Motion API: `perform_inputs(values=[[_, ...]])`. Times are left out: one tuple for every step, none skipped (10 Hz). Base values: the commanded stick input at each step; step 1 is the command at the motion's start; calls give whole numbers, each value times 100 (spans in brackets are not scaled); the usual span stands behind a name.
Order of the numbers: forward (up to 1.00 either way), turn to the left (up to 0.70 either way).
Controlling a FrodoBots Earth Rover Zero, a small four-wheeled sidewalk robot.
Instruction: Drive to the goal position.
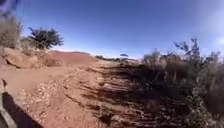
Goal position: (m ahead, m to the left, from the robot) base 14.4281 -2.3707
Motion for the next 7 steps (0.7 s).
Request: perform_inputs(values=[[50, 0], [50, 0], [50, 0], [50, 0], [50, 0], [50, 0], [50, 0]])
